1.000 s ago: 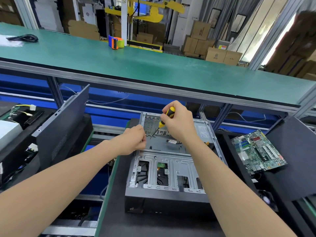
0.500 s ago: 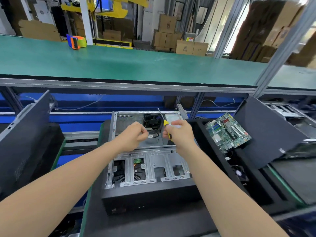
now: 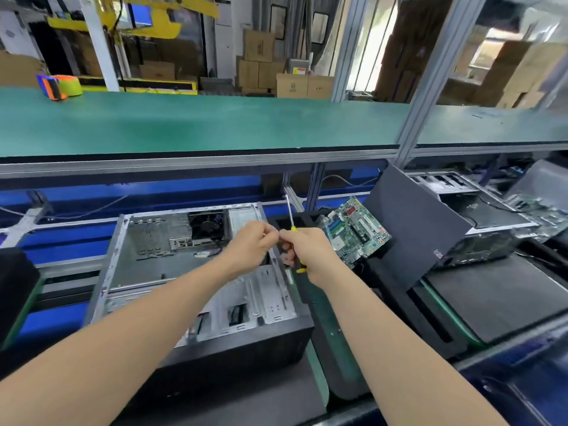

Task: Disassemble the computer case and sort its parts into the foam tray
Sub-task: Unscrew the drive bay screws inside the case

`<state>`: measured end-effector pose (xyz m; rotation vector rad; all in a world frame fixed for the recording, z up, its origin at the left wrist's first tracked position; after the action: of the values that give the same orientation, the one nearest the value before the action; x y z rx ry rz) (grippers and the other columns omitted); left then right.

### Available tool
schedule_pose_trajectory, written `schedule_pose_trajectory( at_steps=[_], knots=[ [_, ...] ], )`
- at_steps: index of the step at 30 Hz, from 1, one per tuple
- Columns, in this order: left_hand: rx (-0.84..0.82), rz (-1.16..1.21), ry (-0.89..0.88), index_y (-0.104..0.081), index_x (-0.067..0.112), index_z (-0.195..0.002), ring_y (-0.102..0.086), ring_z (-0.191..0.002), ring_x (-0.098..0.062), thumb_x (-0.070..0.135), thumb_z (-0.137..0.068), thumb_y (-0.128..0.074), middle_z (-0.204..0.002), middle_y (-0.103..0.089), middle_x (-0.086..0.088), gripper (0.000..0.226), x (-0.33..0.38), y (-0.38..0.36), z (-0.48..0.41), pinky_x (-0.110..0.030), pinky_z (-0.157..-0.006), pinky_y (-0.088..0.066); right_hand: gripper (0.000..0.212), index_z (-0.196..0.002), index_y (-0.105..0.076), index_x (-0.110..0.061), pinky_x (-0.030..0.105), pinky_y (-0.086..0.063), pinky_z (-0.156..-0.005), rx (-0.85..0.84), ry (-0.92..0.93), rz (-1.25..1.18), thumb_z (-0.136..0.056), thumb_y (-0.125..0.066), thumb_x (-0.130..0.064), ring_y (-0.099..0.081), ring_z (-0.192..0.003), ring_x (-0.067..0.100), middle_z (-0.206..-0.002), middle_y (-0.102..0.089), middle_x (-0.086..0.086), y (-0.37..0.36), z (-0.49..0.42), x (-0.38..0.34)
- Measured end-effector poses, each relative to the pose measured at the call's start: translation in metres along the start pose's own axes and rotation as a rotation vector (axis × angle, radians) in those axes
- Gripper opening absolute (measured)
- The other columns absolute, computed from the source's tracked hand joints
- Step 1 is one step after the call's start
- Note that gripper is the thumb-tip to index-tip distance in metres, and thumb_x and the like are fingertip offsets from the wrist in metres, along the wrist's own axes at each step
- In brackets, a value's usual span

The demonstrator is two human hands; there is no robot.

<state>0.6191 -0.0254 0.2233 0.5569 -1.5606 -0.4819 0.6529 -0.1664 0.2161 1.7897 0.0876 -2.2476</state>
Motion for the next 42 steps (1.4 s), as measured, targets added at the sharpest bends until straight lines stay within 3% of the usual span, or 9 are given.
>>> schedule_pose_trajectory(
  at_steps=[3,8,10,16,23,28,33,36,42],
  knots=[
    [-0.01,0.003,-0.032,-0.049,-0.006,-0.069,-0.033,-0.063,-0.016,0.004,-0.095,-0.045,-0.068,-0.038,-0.008,0.028,0.022,-0.032,-0.015,-0.036,-0.06,-0.029,0.025,-0.076,-0.068,-0.006,0.024,-0.038,-0.045,-0.01,-0.006,-0.003,-0.1,-0.068,-0.014,-0.045,-0.045,0.014,-0.064,-0.056,0.005,0.041,-0.012,0.002],
    [0.013,0.027,0.0,-0.061,-0.01,-0.089,-0.047,-0.076,-0.015,0.019,-0.102,-0.044,-0.077,-0.054,-0.012,0.036,0.041,-0.083,-0.042,-0.053,-0.081,-0.053,0.018,-0.097,-0.071,0.002,0.029,-0.038,-0.049,-0.077,-0.072,0.041,-0.098,-0.068,-0.016,-0.045,-0.051,0.02,-0.072,-0.056,0.013,0.103,-0.034,0.013],
    [0.03,0.018,0.037,-0.067,0.001,-0.093,-0.054,-0.072,-0.019,0.027,-0.104,-0.046,-0.083,-0.067,-0.019,0.036,0.044,-0.102,-0.048,-0.044,-0.076,-0.055,0.017,-0.098,-0.071,0.002,0.027,-0.039,-0.048,-0.102,-0.078,0.065,-0.098,-0.067,-0.014,-0.046,-0.05,0.018,-0.071,-0.058,0.01,0.122,-0.041,0.02],
    [0.068,-0.116,0.155,-0.064,0.019,-0.098,-0.062,-0.085,-0.015,0.022,-0.096,-0.062,-0.094,-0.068,0.005,0.005,0.042,-0.148,-0.047,-0.023,-0.067,-0.047,0.019,-0.085,-0.068,-0.003,0.024,-0.038,-0.044,-0.223,-0.143,0.291,-0.1,-0.065,-0.015,-0.047,-0.049,0.014,-0.07,-0.059,0.01,0.157,-0.064,0.065],
    [-0.121,-0.283,0.431,-0.071,0.004,-0.103,-0.069,-0.094,-0.027,0.005,-0.098,-0.054,-0.104,-0.071,-0.013,0.018,0.025,-0.202,-0.026,-0.038,-0.08,-0.058,0.012,-0.087,-0.072,0.003,0.027,-0.041,-0.048,-0.351,-0.32,0.393,-0.093,-0.068,-0.007,-0.048,-0.052,0.016,-0.08,-0.066,0.015,0.154,-0.076,0.146],
    [-0.367,-0.469,0.521,-0.069,0.003,-0.116,-0.07,-0.105,-0.026,0.007,-0.085,-0.078,-0.106,-0.07,-0.007,0.032,0.012,-0.233,-0.013,-0.036,-0.092,-0.056,0.017,-0.076,-0.068,0.002,0.028,-0.041,-0.047,-0.368,-0.4,0.413,-0.091,-0.071,-0.006,-0.046,-0.048,0.02,-0.063,-0.059,0.014,0.15,-0.067,0.189],
    [-0.359,-0.467,0.592,-0.066,0.008,-0.125,-0.067,-0.109,-0.026,-0.001,-0.086,-0.073,-0.126,-0.066,-0.011,0.041,-0.006,-0.248,-0.003,-0.035,-0.095,-0.056,0.008,-0.083,-0.071,0.001,0.024,-0.041,-0.046,-0.353,-0.395,0.541,-0.086,-0.066,-0.006,-0.05,-0.046,0.021,-0.061,-0.062,0.012,0.151,-0.063,0.205],
    [-0.281,-0.418,0.586,-0.071,0.017,-0.116,-0.065,-0.108,-0.025,-0.007,-0.093,-0.05,-0.125,-0.064,-0.007,0.038,-0.011,-0.253,0.001,-0.035,-0.093,-0.055,0.011,-0.082,-0.072,0.0,0.021,-0.04,-0.044,-0.345,-0.388,0.545,-0.086,-0.066,-0.008,-0.052,-0.044,0.019,-0.059,-0.064,0.01,0.152,-0.062,0.207],
    [-0.239,-0.394,0.557,-0.068,0.016,-0.117,-0.063,-0.107,-0.025,-0.003,-0.097,-0.046,-0.128,-0.062,-0.008,0.036,-0.006,-0.25,-0.003,-0.035,-0.088,-0.056,0.014,-0.082,-0.072,0.004,0.033,-0.047,-0.058,-0.345,-0.355,0.524,-0.087,-0.063,-0.005,-0.056,-0.057,0.026,-0.066,-0.067,0.016,0.157,-0.061,0.204]
  ],
)
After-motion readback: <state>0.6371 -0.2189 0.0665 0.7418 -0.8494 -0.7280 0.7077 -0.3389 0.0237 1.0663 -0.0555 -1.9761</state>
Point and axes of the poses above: each hand's wrist, its own z-axis away from the middle knuckle, its own y-axis out of the back of the hand, x = y × z, the point moved 2 cm from there along -z, towards the middle knuckle
